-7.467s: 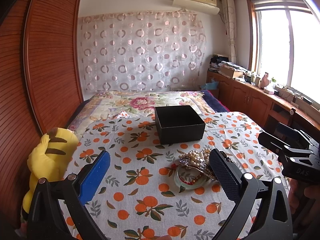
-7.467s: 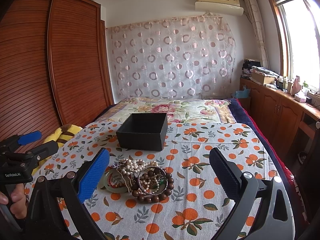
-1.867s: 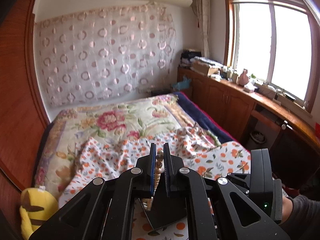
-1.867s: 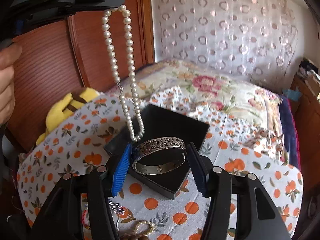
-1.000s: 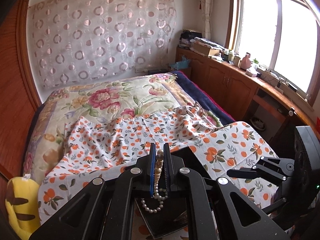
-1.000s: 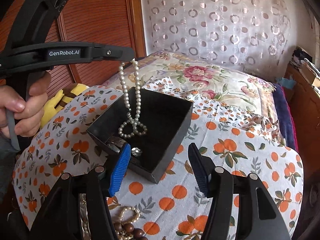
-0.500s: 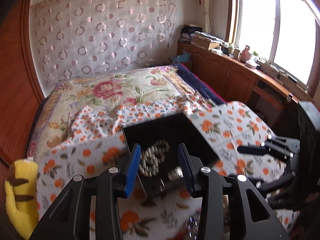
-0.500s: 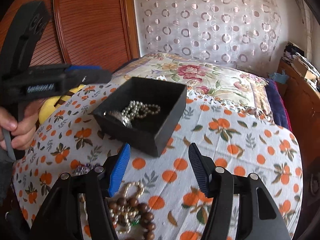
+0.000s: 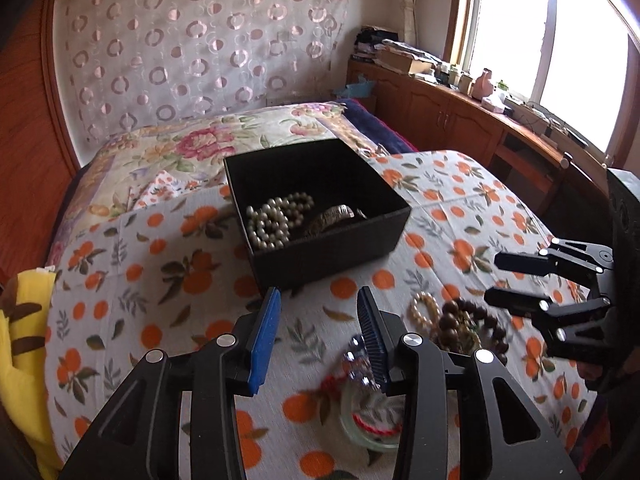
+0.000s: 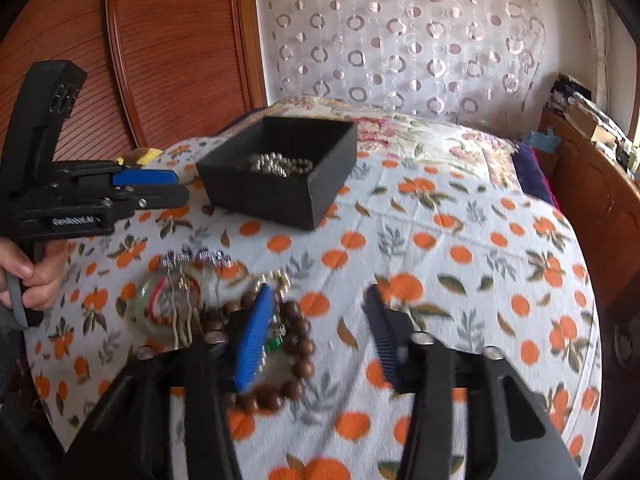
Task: Organize jewelry
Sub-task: 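Grasp the purple-gem hairpin with the left gripper while the right gripper grasps the wooden bead bracelet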
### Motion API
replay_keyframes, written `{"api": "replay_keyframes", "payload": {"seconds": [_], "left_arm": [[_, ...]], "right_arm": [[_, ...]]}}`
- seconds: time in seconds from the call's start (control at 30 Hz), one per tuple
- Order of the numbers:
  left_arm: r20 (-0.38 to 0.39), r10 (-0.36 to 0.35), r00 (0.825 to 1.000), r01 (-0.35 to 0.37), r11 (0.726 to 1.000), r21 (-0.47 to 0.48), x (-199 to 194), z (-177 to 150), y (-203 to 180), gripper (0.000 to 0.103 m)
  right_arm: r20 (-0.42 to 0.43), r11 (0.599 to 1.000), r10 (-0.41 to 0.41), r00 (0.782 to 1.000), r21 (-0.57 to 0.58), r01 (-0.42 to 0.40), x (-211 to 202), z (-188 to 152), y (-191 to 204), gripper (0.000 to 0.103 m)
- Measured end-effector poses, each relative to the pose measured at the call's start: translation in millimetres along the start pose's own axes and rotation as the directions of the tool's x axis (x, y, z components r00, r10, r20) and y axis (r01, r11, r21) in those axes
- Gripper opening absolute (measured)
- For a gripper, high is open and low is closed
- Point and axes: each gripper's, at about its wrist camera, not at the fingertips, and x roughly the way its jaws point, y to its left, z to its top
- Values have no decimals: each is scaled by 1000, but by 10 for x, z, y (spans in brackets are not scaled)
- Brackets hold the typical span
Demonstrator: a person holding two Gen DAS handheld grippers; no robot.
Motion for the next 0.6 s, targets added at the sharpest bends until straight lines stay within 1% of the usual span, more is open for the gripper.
{"api": "replay_keyframes", "payload": {"seconds": [0.03, 0.1, 0.23, 0.3, 0.4, 0.6], "left_arm": [[-4, -2, 1000, 2, 1000, 2, -3, -25, -14, 39], [-13, -8, 1000, 8, 1000, 5, -3, -73, -47, 44], [-34, -16, 999, 16, 1000, 13, 42, -133, -110, 44], [-46, -23, 999, 23, 1000, 15, 79, -151, -136, 44], [-62, -29, 998, 31, 999, 19, 140, -166, -168, 44], [-110, -52, 993, 53, 999, 1, 280, -202, -170, 44]], "right_arm": [[-13, 1000, 6, 1000, 5, -6, 11, -37, -21, 31], [-34, 1000, 24, 999, 14, -24, 31, -103, -49, 27], [-57, 998, 55, 997, 7, -55, 51, -155, -18, 26], [-71, 998, 58, 996, -4, -58, 76, -176, 14, 25], [-91, 999, 26, 996, -28, -28, 119, -216, 46, 25], [-84, 999, 21, 996, -31, -23, 107, -241, 40, 25]]}}
